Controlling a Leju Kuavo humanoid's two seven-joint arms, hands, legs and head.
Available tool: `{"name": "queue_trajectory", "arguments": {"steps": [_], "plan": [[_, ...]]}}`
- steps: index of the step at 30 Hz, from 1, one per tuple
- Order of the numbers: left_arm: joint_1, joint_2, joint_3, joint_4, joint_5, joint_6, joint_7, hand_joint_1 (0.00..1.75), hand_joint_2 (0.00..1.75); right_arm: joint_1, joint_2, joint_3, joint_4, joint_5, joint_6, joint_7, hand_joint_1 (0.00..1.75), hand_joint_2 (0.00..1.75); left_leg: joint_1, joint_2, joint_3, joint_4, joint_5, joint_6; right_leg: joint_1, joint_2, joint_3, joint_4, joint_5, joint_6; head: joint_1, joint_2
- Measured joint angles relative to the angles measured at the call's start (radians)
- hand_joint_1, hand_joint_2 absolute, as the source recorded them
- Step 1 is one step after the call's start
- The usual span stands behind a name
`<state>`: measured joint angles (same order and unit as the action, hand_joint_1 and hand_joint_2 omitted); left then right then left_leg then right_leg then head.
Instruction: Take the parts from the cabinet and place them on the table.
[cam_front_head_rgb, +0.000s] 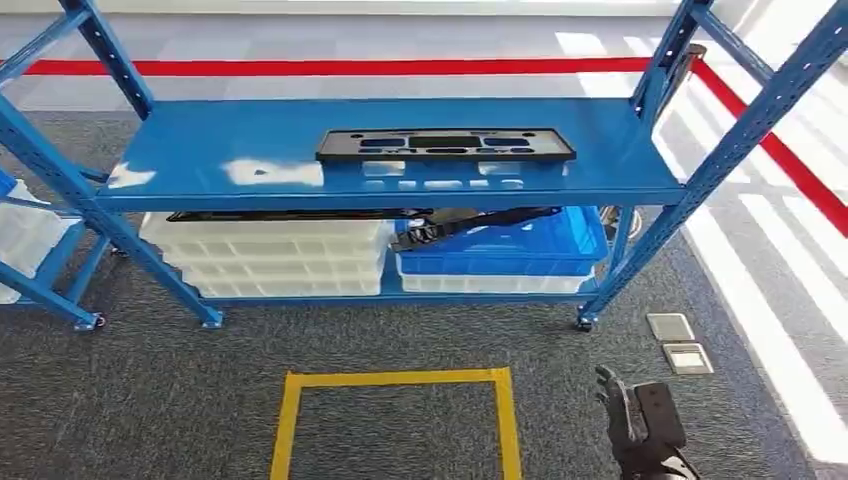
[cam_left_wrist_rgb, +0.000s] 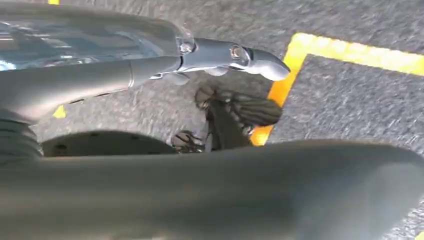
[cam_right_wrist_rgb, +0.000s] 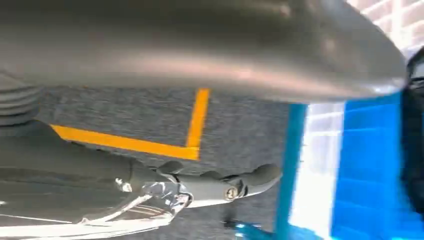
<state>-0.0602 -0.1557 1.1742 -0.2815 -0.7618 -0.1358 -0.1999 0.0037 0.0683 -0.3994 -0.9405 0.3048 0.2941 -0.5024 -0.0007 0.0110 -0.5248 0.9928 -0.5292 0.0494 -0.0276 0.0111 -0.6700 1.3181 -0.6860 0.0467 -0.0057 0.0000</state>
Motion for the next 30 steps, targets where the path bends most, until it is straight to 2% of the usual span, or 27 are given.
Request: {"name": "queue_trajectory", "arguments": {"steps": [1, 3, 4, 5, 8, 9, 10, 11, 13, 14, 15, 16, 17, 19, 20, 23, 24, 25, 26, 28, 29, 30], "plan": [[-0.002, -0.004, 0.014, 0.003, -0.005, -0.001, -0.001, 0.00, 0.00, 0.007, 0.000, 0.012, -0.037, -0.007, 0.003, 0.000, 0.00, 0.00, 0.002, 0.000, 0.001, 0.001, -0.002, -0.003, -0.001, -0.002, 0.019, -0.044, 0.038, 0.003, 0.000, 0.000], [-0.005, -0.011, 0.036, 0.006, -0.008, -0.003, -0.003, 0.00, 0.00, 0.016, 0.001, 0.035, -0.103, -0.021, 0.007, 0.000, 0.00, 0.00, 0.008, 0.000, 0.004, 0.011, -0.010, -0.015, -0.004, -0.011, 0.098, -0.223, 0.136, 0.010, 0.000, 0.000], [-0.007, -0.012, 0.049, 0.009, -0.011, -0.006, -0.005, 0.00, 0.00, 0.018, 0.002, 0.050, -0.139, -0.027, 0.010, 0.000, 0.00, 0.00, 0.007, 0.000, 0.001, 0.018, -0.018, -0.027, -0.004, -0.018, 0.125, -0.280, 0.140, 0.010, 0.000, 0.000], [-0.010, -0.012, 0.063, 0.009, -0.016, -0.010, -0.006, 0.00, 0.00, 0.020, 0.005, 0.064, -0.166, -0.035, 0.011, 0.000, 0.00, 0.00, 0.002, 0.000, -0.004, 0.030, -0.023, -0.036, 0.001, -0.012, 0.121, -0.289, 0.137, -0.002, 0.000, 0.000], [-0.014, -0.017, 0.091, 0.014, -0.026, -0.013, -0.009, 0.00, 0.00, 0.050, 0.008, 0.109, -0.271, -0.057, 0.021, -0.005, 0.00, 0.00, 0.005, 0.000, -0.003, 0.025, -0.018, -0.043, 0.006, -0.010, 0.117, -0.282, 0.135, -0.023, -0.001, 0.000], [-0.016, -0.017, 0.100, 0.014, -0.027, -0.015, -0.010, 0.00, 0.00, 0.056, 0.009, 0.126, -0.303, -0.064, 0.024, -0.009, 0.00, 0.00, 0.007, 0.000, -0.004, 0.027, -0.024, -0.048, 0.001, -0.010, 0.119, -0.284, 0.138, -0.029, -0.001, 0.000], [-0.018, -0.018, 0.109, 0.016, -0.030, -0.019, -0.010, 0.00, 0.00, 0.061, 0.009, 0.143, -0.342, -0.074, 0.024, -0.011, 0.00, 0.00, 0.008, -0.002, -0.008, 0.044, -0.042, -0.055, 0.000, -0.010, 0.118, -0.285, 0.139, -0.034, -0.001, 0.000], [-0.021, -0.020, 0.118, 0.018, -0.035, -0.020, -0.011, 0.00, 0.00, 0.066, 0.009, 0.159, -0.376, -0.080, 0.028, -0.013, 0.00, 0.00, 0.009, -0.002, -0.029, 0.092, -0.074, -0.061, 0.000, -0.010, 0.118, -0.285, 0.138, -0.039, -0.001, 0.000], [-0.025, -0.021, 0.135, 0.021, -0.041, -0.023, -0.013, 0.00, 0.00, 0.080, 0.009, 0.193, -0.437, -0.095, 0.034, -0.015, 0.00, 0.00, 0.010, -0.002, -0.106, 0.255, -0.150, -0.067, 0.003, -0.011, 0.115, -0.284, 0.138, -0.041, -0.001, 0.000], [-0.024, -0.023, 0.142, 0.023, -0.045, -0.024, -0.013, 0.00, 0.00, 0.089, 0.009, 0.207, -0.463, -0.101, 0.037, -0.017, 0.00, 0.00, 0.010, -0.002, -0.139, 0.322, -0.168, -0.068, 0.004, -0.011, 0.115, -0.284, 0.138, -0.042, -0.001, 0.000], [-0.024, -0.022, 0.148, 0.025, -0.046, -0.027, -0.013, 0.00, 0.00, 0.097, 0.009, 0.218, -0.484, -0.107, 0.040, -0.019, 0.00, 0.00, 0.010, -0.002, -0.152, 0.345, -0.163, -0.065, 0.005, -0.010, 0.116, -0.284, 0.137, -0.042, -0.001, 0.000], [-0.024, -0.023, 0.157, 0.027, -0.047, -0.030, -0.014, 0.00, 0.00, 0.103, 0.009, 0.235, -0.515, -0.114, 0.042, -0.021, 0.00, 0.00, 0.009, -0.002, -0.142, 0.317, -0.132, -0.060, 0.007, -0.009, 0.117, -0.284, 0.137, -0.043, -0.001, 0.000], [-0.026, -0.024, 0.165, 0.028, -0.048, -0.031, -0.014, 0.00, 0.00, 0.109, 0.009, 0.247, -0.541, -0.120, 0.043, -0.022, 0.00, 0.00, 0.008, -0.003, -0.116, 0.254, -0.088, -0.053, 0.008, -0.007, 0.120, -0.284, 0.136, -0.043, -0.001, 0.000], [-0.029, -0.025, 0.177, 0.029, -0.051, -0.035, -0.017, 0.00, 0.00, 0.123, 0.009, 0.274, -0.596, -0.138, 0.048, -0.025, 0.00, 0.00, 0.001, -0.008, -0.041, 0.076, 0.007, -0.030, 0.011, -0.005, 0.125, -0.285, 0.134, -0.044, -0.001, 0.000], [-0.031, -0.025, 0.183, 0.029, -0.051, -0.037, -0.017, 0.00, 0.00, 0.125, 0.009, 0.287, -0.617, -0.146, 0.053, -0.027, 0.00, 0.00, -0.003, -0.012, -0.030, 0.056, -0.004, -0.023, 0.015, -0.005, 0.122, -0.284, 0.132, -0.041, 0.000, 0.000], [-0.035, -0.027, 0.193, 0.031, -0.053, -0.042, -0.021, 0.00, 0.00, 0.140, 0.008, 0.312, -0.660, -0.153, 0.059, -0.027, 0.00, 0.00, -0.008, -0.012, -0.032, 0.040, -0.010, -0.020, 0.010, -0.005, 0.114, -0.287, 0.137, -0.025, -0.001, 0.000], [-0.034, -0.028, 0.195, 0.032, -0.054, -0.043, -0.021, 0.00, 0.00, 0.142, 0.008, 0.320, -0.674, -0.154, 0.061, -0.027, 0.00, 0.00, -0.006, -0.011, -0.030, 0.030, -0.008, -0.020, 0.012, -0.005, 0.116, -0.289, 0.136, -0.019, -0.001, 0.000], [-0.033, -0.029, 0.197, 0.034, -0.054, -0.043, -0.022, 0.00, 0.00, 0.143, 0.006, 0.324, -0.686, -0.156, 0.061, -0.028, 0.00, 0.00, 0.002, -0.008, -0.024, 0.019, -0.001, -0.018, 0.009, -0.007, 0.116, -0.277, 0.125, -0.017, 0.000, 0.000], [-0.035, -0.029, 0.200, 0.034, -0.053, -0.044, -0.022, 0.00, 0.00, 0.144, 0.005, 0.327, -0.696, -0.157, 0.061, -0.029, 0.00, 0.00, 0.002, -0.007, -0.023, 0.017, 0.000, -0.013, 0.011, -0.007, 0.099, -0.241, 0.098, -0.015, 0.000, 0.000], [-0.034, -0.032, 0.204, 0.034, -0.054, -0.045, -0.022, 0.00, 0.00, 0.150, 0.004, 0.335, -0.706, -0.158, 0.061, -0.029, 0.00, 0.00, 0.001, -0.004, -0.023, 0.017, -0.002, -0.010, 0.010, -0.007, 0.030, -0.094, 0.022, -0.011, 0.000, 0.000], [-0.034, -0.032, 0.206, 0.035, -0.054, -0.045, -0.022, 0.00, 0.00, 0.156, 0.002, 0.339, -0.709, -0.158, 0.061, -0.030, 0.00, 0.00, 0.000, -0.003, -0.023, 0.017, -0.002, -0.009, 0.010, -0.007, -0.005, -0.023, -0.003, -0.008, 0.000, 0.000], [-0.033, -0.032, 0.207, 0.035, -0.054, -0.045, -0.022, 0.00, 0.00, 0.159, 0.000, 0.342, -0.710, -0.158, 0.060, -0.029, 0.00, 0.00, 0.000, -0.003, -0.022, 0.018, -0.003, -0.009, 0.010, -0.007, -0.025, 0.013, -0.004, -0.005, 0.000, 0.000]]}}
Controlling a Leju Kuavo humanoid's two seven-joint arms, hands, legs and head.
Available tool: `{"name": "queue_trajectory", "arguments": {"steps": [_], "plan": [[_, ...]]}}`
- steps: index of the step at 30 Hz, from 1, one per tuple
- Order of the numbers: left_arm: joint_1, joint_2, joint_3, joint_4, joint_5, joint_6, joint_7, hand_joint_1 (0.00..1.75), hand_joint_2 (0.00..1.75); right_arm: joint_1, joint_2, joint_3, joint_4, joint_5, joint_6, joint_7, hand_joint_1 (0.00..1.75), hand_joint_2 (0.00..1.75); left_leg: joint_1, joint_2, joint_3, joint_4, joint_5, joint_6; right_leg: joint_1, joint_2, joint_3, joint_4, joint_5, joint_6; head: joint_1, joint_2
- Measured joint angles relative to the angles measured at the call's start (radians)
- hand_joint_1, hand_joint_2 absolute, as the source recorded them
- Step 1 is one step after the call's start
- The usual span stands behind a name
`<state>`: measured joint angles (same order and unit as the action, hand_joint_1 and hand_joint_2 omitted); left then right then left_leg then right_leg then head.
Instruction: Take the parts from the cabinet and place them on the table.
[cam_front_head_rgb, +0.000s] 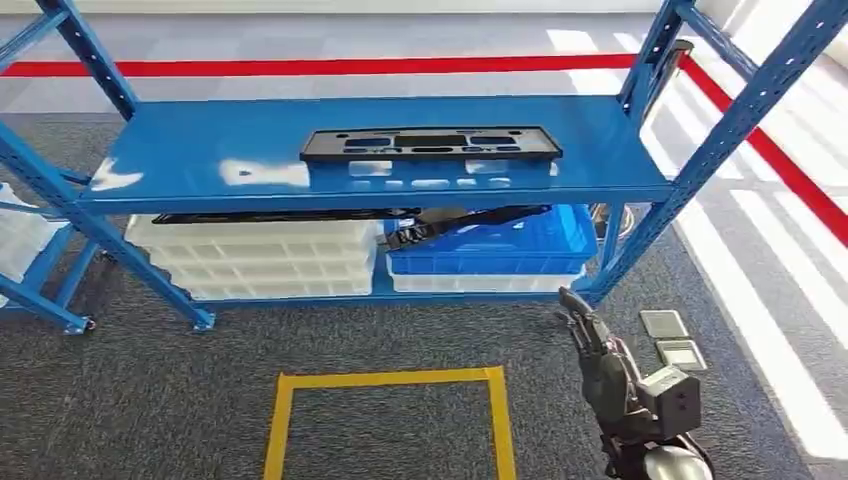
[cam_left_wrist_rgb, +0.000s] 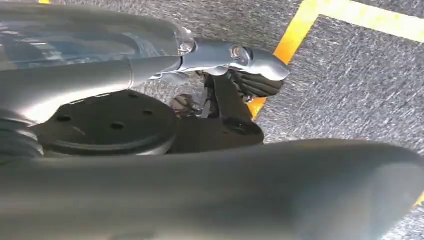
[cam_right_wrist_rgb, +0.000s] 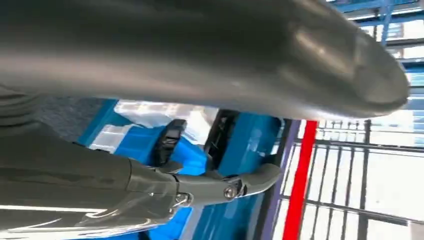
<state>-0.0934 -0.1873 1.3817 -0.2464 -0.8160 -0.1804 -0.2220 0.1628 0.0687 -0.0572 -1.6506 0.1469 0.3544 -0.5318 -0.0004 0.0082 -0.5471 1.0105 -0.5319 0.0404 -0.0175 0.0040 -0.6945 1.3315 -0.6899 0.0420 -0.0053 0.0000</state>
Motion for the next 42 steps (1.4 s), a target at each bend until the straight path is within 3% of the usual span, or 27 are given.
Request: {"name": "queue_trajectory", "arguments": {"steps": [1, 2, 4, 5, 8, 11, 14, 15, 16, 17, 19, 21, 23, 25, 26, 27, 29, 30, 31, 32, 34, 35, 36, 37, 38, 41, 42], "plan": [[0.000, 0.000, 0.000, 0.000, -0.001, 0.000, 0.000, 0.00, 0.00, 0.004, -0.002, 0.002, -0.004, -0.001, 0.000, 0.000, 0.00, 0.00, 0.000, 0.000, 0.002, 0.000, -0.001, 0.000, 0.000, 0.000, 0.004, -0.015, 0.023, 0.003, 0.000, 0.000], [0.000, 0.000, 0.000, 0.000, -0.001, 0.000, 0.000, 0.00, 0.00, 0.006, -0.002, 0.004, -0.008, -0.003, -0.002, -0.001, 0.00, 0.00, 0.001, 0.000, 0.006, 0.001, -0.004, -0.001, -0.001, -0.001, 0.032, -0.076, 0.066, 0.006, 0.000, 0.000], [0.000, -0.003, 0.000, 0.001, -0.002, -0.003, 0.000, 0.00, 0.00, 0.008, -0.006, 0.007, -0.018, -0.005, -0.002, -0.003, 0.00, 0.00, 0.001, 0.000, 0.016, 0.003, -0.013, -0.011, -0.003, -0.005, 0.122, -0.264, 0.157, 0.008, 0.000, 0.000], [0.000, -0.003, 0.000, 0.001, -0.002, -0.004, -0.002, 0.00, 0.00, 0.008, -0.007, 0.008, -0.020, -0.006, -0.002, -0.004, 0.00, 0.00, -0.006, 0.000, 0.015, 0.006, -0.020, -0.019, -0.001, -0.010, 0.136, -0.293, 0.139, 0.000, 0.000, 0.000], [-0.002, -0.003, 0.000, 0.001, -0.003, -0.006, -0.003, 0.00, 0.00, 0.018, -0.009, 0.014, -0.029, -0.007, -0.002, -0.006, 0.00, 0.00, -0.004, 0.000, 0.020, 0.003, -0.027, -0.031, 0.005, -0.005, 0.137, -0.299, 0.133, -0.026, -0.001, 0.000], [-0.006, -0.003, 0.000, 0.001, -0.004, -0.006, -0.003, 0.00, 0.00, 0.021, -0.009, 0.018, -0.041, -0.010, -0.005, -0.009, 0.00, 0.00, -0.003, -0.001, 0.016, 0.041, -0.053, -0.048, -0.006, -0.004, 0.156, -0.304, 0.126, -0.046, -0.001, 0.000], [-0.004, -0.004, 0.000, 0.001, -0.004, -0.006, -0.002, 0.00, 0.00, 0.028, -0.009, 0.025, -0.042, -0.011, -0.005, -0.010, 0.00, 0.00, 0.005, -0.001, -0.124, 0.286, -0.143, -0.062, -0.005, -0.004, 0.174, -0.304, 0.108, -0.052, -0.002, 0.000], [-0.001, -0.004, 0.000, 0.001, -0.005, -0.006, -0.002, 0.00, 0.00, 0.031, -0.009, 0.025, -0.042, -0.012, -0.005, -0.010, 0.00, 0.00, 0.006, -0.001, -0.163, 0.336, -0.143, -0.063, -0.005, -0.003, 0.183, -0.304, 0.100, -0.051, -0.001, 0.000], [0.001, -0.004, 0.000, 0.001, -0.005, -0.006, -0.002, 0.00, 0.00, 0.034, -0.009, 0.025, -0.042, -0.013, -0.005, -0.010, 0.00, 0.00, 0.006, -0.001, -0.175, 0.333, -0.118, -0.061, -0.005, 0.000, 0.194, -0.304, 0.091, -0.051, -0.001, 0.000], [0.002, -0.004, 0.000, 0.001, -0.005, -0.006, -0.002, 0.00, 0.00, 0.035, -0.009, 0.026, -0.042, -0.014, -0.005, -0.010, 0.00, 0.00, 0.005, -0.001, -0.168, 0.286, -0.069, -0.057, -0.005, 0.002, 0.209, -0.304, 0.081, -0.049, -0.001, 0.000], [0.003, -0.004, 0.000, 0.001, -0.005, -0.006, -0.002, 0.00, 0.00, 0.037, -0.009, 0.027, -0.046, -0.018, -0.005, -0.010, 0.00, 0.00, 0.000, -0.003, -0.116, 0.111, 0.063, -0.038, -0.003, 0.004, 0.243, -0.305, 0.056, -0.045, -0.002, 0.000], [0.006, -0.003, 0.000, 0.001, -0.006, -0.005, -0.002, 0.00, 0.00, 0.035, -0.009, 0.029, -0.047, -0.019, -0.006, -0.008, 0.00, 0.00, -0.009, -0.007, -0.098, 0.086, 0.054, -0.021, -0.003, 0.007, 0.259, -0.312, 0.040, -0.030, -0.001, 0.000], [0.004, -0.003, 0.000, 0.001, -0.006, -0.005, -0.002, 0.00, 0.00, 0.040, -0.009, 0.030, -0.050, -0.020, -0.006, -0.008, 0.00, 0.00, -0.014, -0.007, -0.076, 0.054, 0.021, -0.003, -0.006, 0.006, 0.274, -0.319, 0.043, -0.018, -0.001, 0.000], [0.002, -0.003, 0.000, 0.001, -0.006, -0.005, -0.002, 0.00, 0.00, 0.042, -0.010, 0.029, -0.055, -0.020, -0.006, -0.008, 0.00, 0.00, -0.004, -0.009, -0.044, 0.027, 0.016, 0.002, -0.005, 0.003, 0.264, -0.293, 0.068, 0.003, -0.001, 0.000], [0.003, -0.003, 0.000, 0.001, -0.006, -0.004, -0.002, 0.00, 0.00, 0.040, -0.010, 0.029, -0.055, -0.021, -0.007, -0.008, 0.00, 0.00, -0.002, -0.009, -0.024, 0.013, 0.013, 0.006, -0.005, 0.001, 0.251, -0.250, 0.071, 0.002, -0.001, 0.000], [0.002, -0.003, 0.000, 0.001, -0.006, -0.005, -0.002, 0.00, 0.00, 0.039, -0.011, 0.030, -0.055, -0.021, -0.007, -0.008, 0.00, 0.00, -0.001, -0.009, -0.010, 0.006, 0.007, 0.012, -0.005, 0.001, 0.214, -0.191, 0.060, 0.003, 0.000, 0.000], [0.002, -0.005, 0.000, 0.001, -0.006, -0.004, -0.001, 0.00, 0.00, 0.045, -0.011, 0.030, -0.055, -0.021, -0.007, -0.005, 0.00, 0.00, -0.001, -0.008, 0.008, 0.004, -0.007, 0.013, -0.005, 0.001, 0.124, -0.076, -0.004, 0.008, 0.000, 0.000], [0.002, -0.005, 0.000, 0.001, -0.006, -0.004, -0.001, 0.00, 0.00, 0.048, -0.013, 0.030, -0.055, -0.021, -0.007, -0.002, 0.00, 0.00, -0.001, -0.009, 0.019, 0.005, -0.017, 0.012, -0.005, 0.001, 0.083, -0.040, -0.037, 0.010, 0.000, 0.000], [0.003, -0.005, 0.000, 0.001, -0.006, -0.002, 0.000, 0.00, 0.00, 0.049, -0.016, 0.030, -0.055, -0.021, -0.008, 0.003, 0.00, 0.00, -0.001, -0.009, 0.033, 0.005, -0.028, 0.009, -0.005, 0.001, 0.057, -0.037, -0.044, 0.012, 0.000, 0.000], [0.005, -0.005, 0.000, 0.001, -0.005, -0.002, 0.000, 0.00, 0.00, 0.049, -0.018, 0.030, -0.055, -0.021, -0.008, 0.007, 0.00, 0.00, -0.001, -0.009, 0.050, 0.005, -0.040, 0.005, -0.006, 0.000, 0.050, -0.068, -0.022, 0.015, 0.000, 0.000], [0.004, -0.006, 0.000, 0.001, -0.005, -0.002, 0.001, 0.00, 0.00, 0.051, -0.021, 0.030, -0.055, -0.021, -0.008, 0.008, 0.00, 0.00, 0.001, -0.009, 0.086, 0.005, -0.065, 0.000, -0.006, -0.002, 0.069, -0.203, 0.095, 0.020, 0.000, 0.000], [0.006, -0.007, 0.000, 0.001, -0.005, -0.002, 0.001, 0.00, 0.00, 0.054, -0.023, 0.030, -0.054, -0.021, -0.008, 0.008, 0.00, 0.00, 0.001, -0.009, 0.094, 0.004, -0.077, -0.005, -0.006, -0.008, 0.072, -0.258, 0.184, 0.015, 0.000, 0.000], [0.003, -0.007, 0.001, 0.001, -0.005, -0.002, 0.001, 0.00, 0.00, 0.056, -0.024, 0.030, -0.051, -0.021, -0.008, 0.011, 0.00, 0.00, -0.002, -0.010, 0.102, 0.008, -0.084, -0.013, 0.000, -0.015, 0.053, -0.250, 0.179, 0.003, -0.002, 0.000], [0.000, -0.007, 0.001, 0.001, -0.005, -0.002, 0.001, 0.00, 0.00, 0.057, -0.025, 0.030, -0.050, -0.021, -0.008, 0.012, 0.00, 0.00, -0.003, -0.009, 0.095, 0.006, -0.088, -0.018, 0.003, -0.016, 0.055, -0.253, 0.175, -0.016, 0.000, 0.000], [0.001, -0.007, 0.001, 0.001, -0.005, -0.002, 0.002, 0.00, 0.00, 0.062, -0.025, 0.030, -0.052, -0.021, -0.008, 0.013, 0.00, 0.00, -0.003, -0.009, 0.103, 0.005, -0.092, -0.026, 0.003, -0.015, 0.053, -0.256, 0.182, -0.026, -0.001, 0.000], [0.000, -0.007, 0.001, 0.001, -0.005, -0.002, 0.002, 0.00, 0.00, 0.062, -0.026, 0.029, -0.055, -0.022, -0.009, 0.013, 0.00, 0.00, -0.002, -0.009, 0.108, 0.029, -0.098, -0.036, -0.005, -0.011, 0.074, -0.264, 0.175, -0.042, -0.002, 0.000], [-0.002, -0.007, 0.001, 0.001, -0.005, -0.003, 0.001, 0.00, 0.00, 0.061, -0.026, 0.029, -0.055, -0.021, -0.008, 0.013, 0.00, 0.00, 0.000, -0.009, 0.084, 0.075, -0.119, -0.044, -0.006, -0.010, 0.079, -0.265, 0.172, -0.048, -0.003, 0.000]]}}
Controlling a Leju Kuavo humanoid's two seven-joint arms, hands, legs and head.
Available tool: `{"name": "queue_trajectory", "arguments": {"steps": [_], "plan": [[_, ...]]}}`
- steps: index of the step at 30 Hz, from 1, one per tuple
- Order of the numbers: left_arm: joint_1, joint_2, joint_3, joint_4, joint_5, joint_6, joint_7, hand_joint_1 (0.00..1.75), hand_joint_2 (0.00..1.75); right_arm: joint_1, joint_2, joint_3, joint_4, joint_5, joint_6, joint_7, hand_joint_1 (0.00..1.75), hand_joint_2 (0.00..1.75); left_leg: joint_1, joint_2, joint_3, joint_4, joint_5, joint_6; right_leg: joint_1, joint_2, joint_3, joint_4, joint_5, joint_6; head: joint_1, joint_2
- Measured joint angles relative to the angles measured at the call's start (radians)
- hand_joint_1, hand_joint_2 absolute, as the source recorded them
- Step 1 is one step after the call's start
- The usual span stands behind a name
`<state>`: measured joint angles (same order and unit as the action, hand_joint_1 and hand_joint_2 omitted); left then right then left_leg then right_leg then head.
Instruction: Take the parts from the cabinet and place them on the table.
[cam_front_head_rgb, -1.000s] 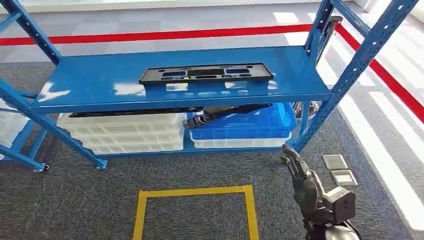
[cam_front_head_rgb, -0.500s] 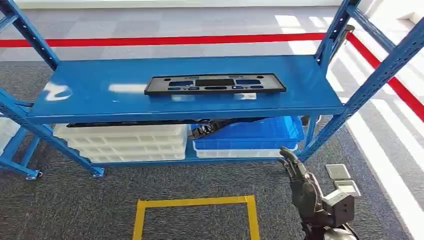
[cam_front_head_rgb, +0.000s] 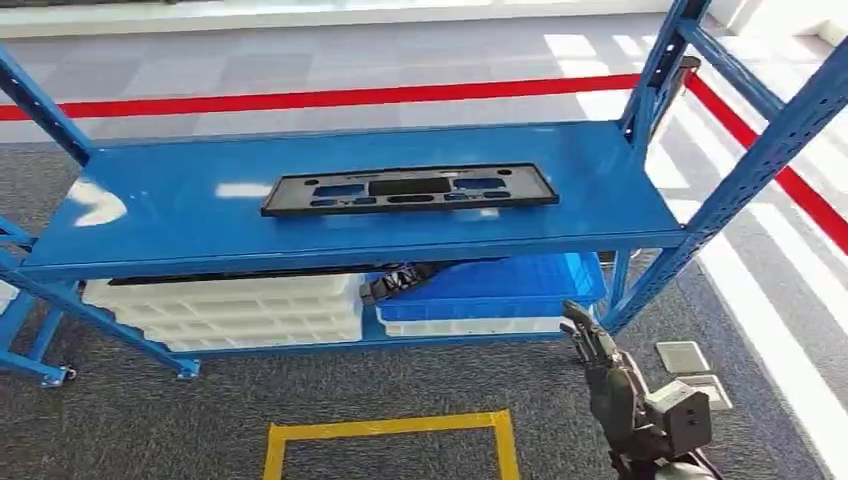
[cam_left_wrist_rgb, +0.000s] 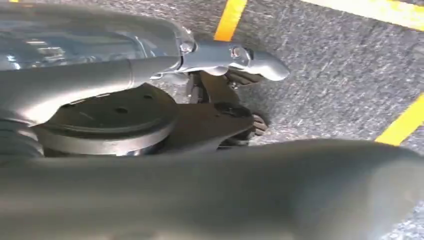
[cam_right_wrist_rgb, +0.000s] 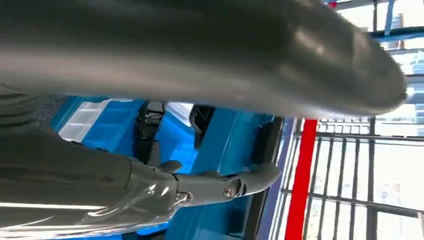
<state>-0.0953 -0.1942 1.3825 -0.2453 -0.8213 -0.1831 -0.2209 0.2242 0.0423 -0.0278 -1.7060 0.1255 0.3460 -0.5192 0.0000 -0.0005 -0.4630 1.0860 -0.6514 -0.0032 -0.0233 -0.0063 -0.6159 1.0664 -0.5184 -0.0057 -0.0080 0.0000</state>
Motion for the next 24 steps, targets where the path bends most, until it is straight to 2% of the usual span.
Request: {"name": "queue_trajectory", "arguments": {"steps": [2, 3, 4, 5, 6, 8, 9, 10, 11, 13, 14, 15, 16, 18, 19, 20, 21, 23, 24], "plan": [[-0.003, 0.000, 0.000, 0.000, 0.000, -0.001, 0.000, 0.00, 0.00, 0.002, 0.000, 0.001, 0.000, 0.000, 0.000, 0.000, 0.00, 0.00, 0.006, 0.000, -0.090, 0.149, -0.075, -0.012, 0.001, 0.000, 0.002, 0.000, -0.007, -0.005, 0.000, 0.000], [-0.003, 0.000, 0.000, 0.000, 0.000, -0.001, 0.000, 0.00, 0.00, 0.002, 0.000, 0.001, 0.000, 0.000, 0.000, 0.000, 0.00, 0.00, 0.006, 0.000, -0.131, 0.213, -0.098, -0.015, 0.001, 0.001, 0.006, 0.000, -0.009, -0.006, 0.000, 0.000], [-0.001, 0.000, 0.000, 0.000, 0.000, -0.002, 0.000, 0.00, 0.00, 0.002, 0.000, 0.001, 0.000, 0.000, 0.000, 0.000, 0.00, 0.00, 0.006, 0.000, -0.153, 0.236, -0.094, -0.015, 0.001, 0.002, 0.010, 0.000, -0.013, -0.006, 0.000, 0.000], [0.001, 0.000, 0.000, 0.000, 0.000, -0.002, 0.000, 0.00, 0.00, 0.003, 0.000, 0.001, 0.000, 0.000, 0.000, 0.001, 0.00, 0.00, 0.006, 0.000, -0.155, 0.215, -0.068, -0.012, 0.001, 0.003, 0.016, 0.000, -0.016, -0.005, 0.000, 0.000], [0.001, 0.000, 0.000, 0.000, 0.000, -0.003, 0.000, 0.00, 0.00, 0.003, 0.000, 0.001, 0.000, 0.000, -0.001, 0.002, 0.00, 0.00, 0.006, 0.000, -0.138, 0.154, -0.020, -0.007, 0.003, 0.005, 0.021, 0.000, -0.019, -0.005, 0.000, 0.000], [0.000, 0.000, 0.000, 0.000, 0.000, -0.004, -0.001, 0.00, 0.00, 0.002, 0.000, 0.001, 0.000, 0.000, -0.003, 0.002, 0.00, 0.00, 0.000, 0.000, -0.079, -0.017, 0.092, 0.013, 0.005, 0.005, 0.032, -0.001, -0.023, 0.000, 0.000, 0.000], [0.000, 0.000, 0.000, 0.000, 0.000, -0.005, -0.001, 0.00, 0.00, 0.002, 0.000, 0.002, 0.000, 0.000, -0.005, 0.002, 0.00, 0.00, -0.007, 0.000, -0.075, -0.021, 0.055, 0.018, 0.007, 0.005, 0.035, -0.001, -0.024, 0.002, 0.000, 0.000], [-0.003, 0.000, 0.000, 0.000, 0.000, -0.005, -0.002, 0.00, 0.00, 0.003, 0.000, 0.002, 0.000, 0.000, -0.009, 0.002, 0.00, 0.00, -0.014, 0.001, -0.089, -0.017, 0.004, 0.023, 0.005, 0.006, 0.031, -0.001, -0.025, 0.010, 0.000, 0.000], [-0.002, 0.000, 0.000, 0.000, 0.000, -0.005, -0.002, 0.00, 0.00, 0.003, -0.001, 0.001, 0.000, 0.003, -0.013, 0.002, 0.00, 0.00, -0.016, -0.005, -0.085, -0.027, 0.029, 0.029, 0.007, 0.006, 0.031, -0.001, -0.029, 0.018, 0.000, 0.000], [0.005, 0.000, 0.000, 0.000, 0.000, -0.005, -0.004, 0.00, 0.00, 0.000, -0.003, 0.002, -0.018, 0.018, -0.026, -0.005, 0.00, 0.00, -0.013, -0.006, -0.080, -0.035, 0.082, 0.033, 0.010, 0.008, 0.039, -0.002, -0.031, 0.028, 0.000, 0.000], [0.004, 0.000, 0.000, 0.000, 0.000, -0.005, -0.004, 0.00, 0.00, 0.000, -0.010, 0.001, -0.030, 0.039, -0.045, -0.011, 0.00, 0.00, -0.003, -0.001, -0.073, -0.044, 0.090, 0.035, 0.008, 0.009, 0.039, 0.016, -0.041, 0.031, 0.000, 0.000], [0.001, 0.000, 0.000, 0.000, 0.001, -0.005, -0.005, 0.00, 0.00, -0.001, -0.016, 0.001, -0.044, 0.055, -0.056, -0.017, 0.00, 0.00, -0.002, 0.000, -0.074, -0.044, 0.091, 0.040, 0.010, 0.009, 0.023, 0.044, -0.065, 0.033, 0.001, 0.000], [0.000, 0.000, 0.000, 0.000, 0.001, -0.006, -0.005, 0.00, 0.00, -0.004, -0.022, 0.001, -0.059, 0.064, -0.061, -0.021, 0.00, 0.00, -0.002, 0.001, -0.074, -0.044, 0.091, 0.041, 0.009, 0.009, -0.003, 0.100, -0.102, 0.035, 0.001, 0.000], [0.002, -0.001, 0.000, 0.000, 0.001, -0.006, -0.005, 0.00, 0.00, -0.006, -0.037, 0.001, -0.089, 0.082, -0.071, -0.027, 0.00, 0.00, -0.003, 0.002, -0.074, -0.044, 0.088, 0.045, 0.009, 0.009, -0.075, 0.245, -0.165, 0.040, 0.001, 0.000], [0.002, -0.001, 0.000, 0.000, 0.001, -0.006, -0.005, 0.00, 0.00, -0.006, -0.046, 0.001, -0.105, 0.087, -0.075, -0.027, 0.00, 0.00, -0.003, 0.003, -0.073, -0.044, 0.086, 0.046, 0.009, 0.008, -0.098, 0.287, -0.169, 0.043, 0.000, 0.000], [0.003, 0.000, 0.000, 0.000, 0.001, -0.006, -0.005, 0.00, 0.00, -0.010, -0.055, 0.001, -0.120, 0.091, -0.078, -0.027, 0.00, 0.00, -0.003, 0.002, -0.071, -0.044, 0.083, 0.047, 0.009, 0.008, -0.098, 0.277, -0.148, 0.046, 0.000, 0.000], [0.003, -0.001, 0.000, 0.000, 0.000, -0.007, -0.005, 0.00, 0.00, -0.017, -0.068, 0.001, -0.138, 0.092, -0.078, -0.027, 0.00, 0.00, -0.002, 0.001, -0.066, -0.043, 0.079, 0.046, 0.009, 0.008, -0.076, 0.223, -0.105, 0.048, 0.001, 0.000], [0.003, -0.001, 0.000, 0.000, -0.002, -0.013, -0.006, 0.00, 0.00, -0.036, -0.087, 0.002, -0.167, 0.095, -0.082, -0.027, 0.00, 0.00, -0.002, 0.001, -0.051, -0.043, 0.068, 0.041, 0.008, 0.008, -0.002, 0.050, -0.009, 0.048, 0.001, 0.000], [0.003, -0.001, 0.000, 0.000, -0.002, -0.015, -0.006, 0.00, 0.00, -0.048, -0.098, 0.002, -0.175, 0.098, -0.084, -0.027, 0.00, 0.00, -0.004, 0.001, -0.051, -0.043, 0.063, 0.036, 0.010, 0.007, 0.013, 0.022, -0.019, 0.041, 0.000, 0.000]]}}
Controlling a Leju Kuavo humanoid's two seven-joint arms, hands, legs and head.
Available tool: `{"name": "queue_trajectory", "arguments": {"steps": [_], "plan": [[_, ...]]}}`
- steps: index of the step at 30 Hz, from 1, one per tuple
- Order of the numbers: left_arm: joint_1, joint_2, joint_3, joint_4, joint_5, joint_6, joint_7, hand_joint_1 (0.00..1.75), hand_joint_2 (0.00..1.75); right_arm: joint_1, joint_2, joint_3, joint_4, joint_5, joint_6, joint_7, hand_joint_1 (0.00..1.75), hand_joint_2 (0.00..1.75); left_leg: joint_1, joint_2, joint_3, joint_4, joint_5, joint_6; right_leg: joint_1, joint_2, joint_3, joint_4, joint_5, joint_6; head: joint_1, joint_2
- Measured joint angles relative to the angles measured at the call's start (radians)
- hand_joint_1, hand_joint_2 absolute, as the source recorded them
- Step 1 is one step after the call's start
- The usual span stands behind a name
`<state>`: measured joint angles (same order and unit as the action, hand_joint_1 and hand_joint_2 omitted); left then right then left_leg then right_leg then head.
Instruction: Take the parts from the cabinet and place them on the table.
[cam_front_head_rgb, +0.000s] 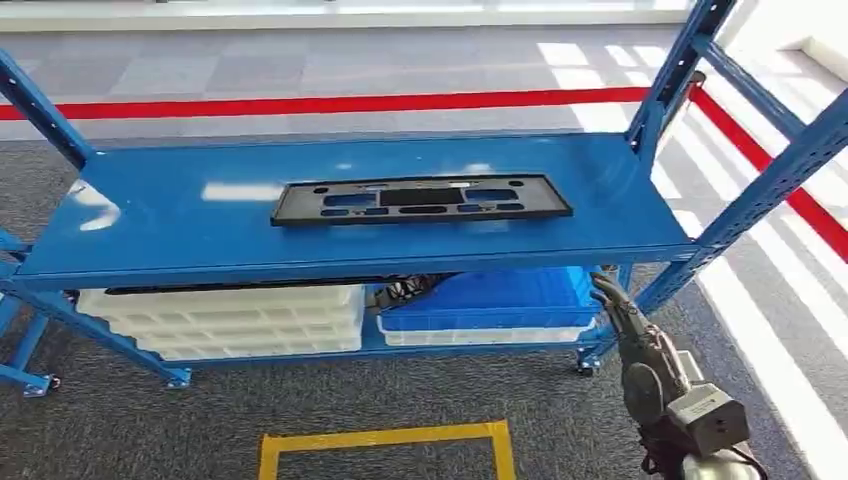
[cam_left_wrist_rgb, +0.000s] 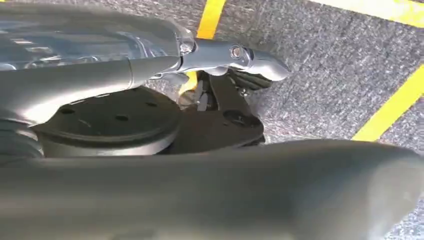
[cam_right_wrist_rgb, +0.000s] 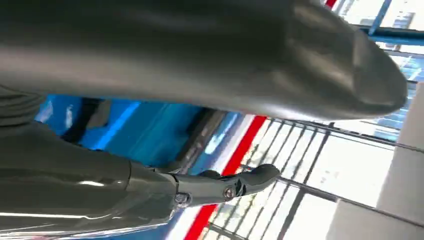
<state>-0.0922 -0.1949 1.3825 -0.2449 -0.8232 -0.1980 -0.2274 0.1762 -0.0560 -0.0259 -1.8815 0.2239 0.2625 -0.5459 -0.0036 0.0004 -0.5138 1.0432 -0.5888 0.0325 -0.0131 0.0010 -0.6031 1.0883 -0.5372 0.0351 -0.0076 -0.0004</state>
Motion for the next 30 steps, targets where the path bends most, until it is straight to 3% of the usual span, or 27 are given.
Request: {"name": "queue_trajectory", "arguments": {"steps": [4, 6, 7, 9, 10, 11, 12, 14, 15, 17, 19, 21, 22, 24, 25, 26, 27, 29, 30], "plan": [[-0.006, 0.000, 0.000, 0.000, -0.005, -0.002, 0.000, 0.00, 0.00, -0.029, -0.032, 0.001, -0.034, 0.003, 0.000, 0.001, 0.00, 0.00, -0.006, -0.001, 0.001, -0.005, -0.006, -0.012, 0.003, 0.002, 0.002, -0.020, -0.005, -0.022, -0.001, 0.000], [-0.009, 0.001, 0.000, 0.000, -0.006, -0.002, -0.002, 0.00, 0.00, -0.042, -0.040, 0.003, -0.047, 0.006, 0.000, 0.001, 0.00, 0.00, -0.007, -0.002, -0.003, 0.025, -0.029, -0.027, -0.008, -0.001, 0.017, -0.026, -0.011, -0.036, -0.003, 0.000], [-0.010, 0.001, 0.000, 0.000, -0.006, -0.003, -0.003, 0.00, 0.00, -0.048, -0.045, 0.005, -0.050, 0.008, 0.000, 0.001, 0.00, 0.00, -0.002, -0.002, -0.037, 0.087, -0.057, -0.034, -0.009, -0.003, 0.021, -0.026, -0.015, -0.041, -0.003, 0.000], [-0.010, 0.001, 0.000, 0.000, -0.006, -0.003, -0.003, 0.00, 0.00, -0.052, -0.053, 0.013, -0.050, 0.010, -0.001, 0.001, 0.00, 0.00, 0.004, -0.002, -0.134, 0.252, -0.116, -0.042, -0.009, -0.003, 0.027, -0.026, -0.024, -0.043, -0.003, 0.000], [-0.007, 0.001, 0.000, 0.000, -0.006, -0.002, -0.003, 0.00, 0.00, -0.051, -0.056, 0.018, -0.050, 0.011, -0.002, 0.001, 0.00, 0.00, 0.005, -0.002, -0.172, 0.307, -0.121, -0.043, -0.009, -0.003, 0.032, -0.026, -0.029, -0.043, -0.003, 0.000], [-0.004, 0.001, 0.000, 0.000, -0.006, -0.002, -0.002, 0.00, 0.00, -0.051, -0.058, 0.022, -0.050, 0.011, -0.003, 0.001, 0.00, 0.00, 0.006, -0.002, -0.188, 0.314, -0.101, -0.042, -0.009, -0.002, 0.040, -0.026, -0.035, -0.042, -0.003, 0.000], [-0.003, 0.001, 0.000, 0.000, -0.007, -0.002, -0.002, 0.00, 0.00, -0.051, -0.060, 0.024, -0.050, 0.011, -0.004, 0.001, 0.00, 0.00, 0.006, -0.002, -0.181, 0.278, -0.058, -0.039, -0.009, 0.000, 0.051, -0.026, -0.041, -0.042, -0.003, 0.000], [-0.003, 0.001, 0.000, 0.000, -0.008, -0.002, -0.002, 0.00, 0.00, -0.052, -0.061, 0.028, -0.050, 0.011, -0.005, 0.001, 0.00, 0.00, 0.002, -0.002, -0.125, 0.108, 0.067, -0.023, -0.008, 0.000, 0.078, -0.027, -0.058, -0.037, -0.003, 0.000], [-0.001, 0.002, 0.000, 0.000, -0.008, -0.002, -0.002, 0.00, 0.00, -0.052, -0.061, 0.030, -0.050, 0.010, -0.006, 0.001, 0.00, 0.00, -0.003, -0.004, -0.106, 0.065, 0.083, -0.014, -0.011, -0.001, 0.085, -0.029, -0.065, -0.034, -0.003, 0.000], [-0.003, 0.003, -0.001, 0.000, -0.009, -0.002, -0.001, 0.00, 0.00, -0.052, -0.063, 0.033, -0.050, 0.010, -0.011, 0.002, 0.00, 0.00, -0.011, -0.002, -0.091, 0.036, 0.060, -0.001, -0.008, 0.001, 0.086, -0.034, -0.070, -0.020, -0.003, 0.000], [-0.003, 0.003, -0.001, 0.000, -0.009, -0.002, -0.001, 0.00, 0.00, -0.048, -0.065, 0.035, -0.050, 0.009, -0.014, 0.002, 0.00, 0.00, -0.010, -0.002, -0.087, 0.019, 0.053, 0.005, -0.007, -0.001, 0.089, -0.029, -0.052, -0.001, -0.003, 0.000], [-0.001, 0.004, -0.001, 0.000, -0.009, -0.002, -0.003, 0.00, 0.00, -0.049, -0.068, 0.038, -0.049, 0.007, -0.015, 0.002, 0.00, 0.00, 0.000, -0.003, -0.056, -0.005, 0.056, 0.011, -0.008, -0.001, 0.093, -0.011, -0.063, 0.004, -0.002, 0.000], [-0.002, 0.004, -0.001, 0.000, -0.009, -0.002, -0.003, 0.00, 0.00, -0.051, -0.069, 0.039, -0.049, 0.006, -0.016, 0.002, 0.00, 0.00, 0.000, -0.003, -0.048, -0.009, 0.054, 0.015, -0.007, 0.000, 0.075, 0.024, -0.085, 0.005, -0.002, 0.000], [-0.003, 0.003, -0.001, 0.000, -0.009, -0.002, -0.003, 0.00, 0.00, -0.047, -0.074, 0.039, -0.047, 0.006, -0.016, 0.002, 0.00, 0.00, 0.000, -0.003, -0.039, -0.010, 0.044, 0.020, -0.008, -0.001, -0.009, 0.158, -0.149, 0.007, -0.002, 0.000], [-0.003, 0.003, -0.001, 0.000, -0.010, -0.003, -0.003, 0.00, 0.00, -0.042, -0.075, 0.041, -0.046, 0.005, -0.016, 0.002, 0.00, 0.00, 0.000, -0.003, -0.034, -0.009, 0.038, 0.019, -0.008, -0.001, -0.055, 0.223, -0.167, 0.012, -0.002, 0.000], [-0.002, 0.003, -0.001, 0.000, -0.010, -0.002, -0.003, 0.00, 0.00, -0.038, -0.076, 0.042, -0.046, 0.004, -0.016, 0.002, 0.00, 0.00, 0.000, -0.003, -0.027, -0.009, 0.032, 0.018, -0.008, -0.001, -0.081, 0.242, -0.156, 0.012, -0.002, 0.000], [-0.001, 0.003, -0.001, 0.000, -0.010, -0.003, -0.005, 0.00, 0.00, -0.036, -0.077, 0.042, -0.046, 0.003, -0.016, 0.002, 0.00, 0.00, 0.001, -0.003, -0.018, -0.009, 0.024, 0.015, -0.009, -0.001, -0.082, 0.215, -0.121, 0.016, -0.002, 0.000], [0.000, 0.003, -0.001, 0.000, -0.011, -0.003, -0.005, 0.00, 0.00, -0.036, -0.077, 0.043, -0.046, 0.002, -0.016, 0.002, 0.00, 0.00, 0.003, -0.004, 0.011, -0.009, 0.006, 0.008, -0.009, -0.001, -0.035, 0.062, -0.005, 0.015, -0.002, 0.000], [0.000, 0.003, -0.001, 0.000, -0.011, -0.003, -0.005, 0.00, 0.00, -0.035, -0.077, 0.043, -0.045, 0.002, -0.016, 0.002, 0.00, 0.00, 0.004, -0.003, 0.020, -0.010, -0.004, 0.003, -0.009, -0.003, -0.013, -0.005, 0.035, 0.016, -0.002, 0.000]]}}
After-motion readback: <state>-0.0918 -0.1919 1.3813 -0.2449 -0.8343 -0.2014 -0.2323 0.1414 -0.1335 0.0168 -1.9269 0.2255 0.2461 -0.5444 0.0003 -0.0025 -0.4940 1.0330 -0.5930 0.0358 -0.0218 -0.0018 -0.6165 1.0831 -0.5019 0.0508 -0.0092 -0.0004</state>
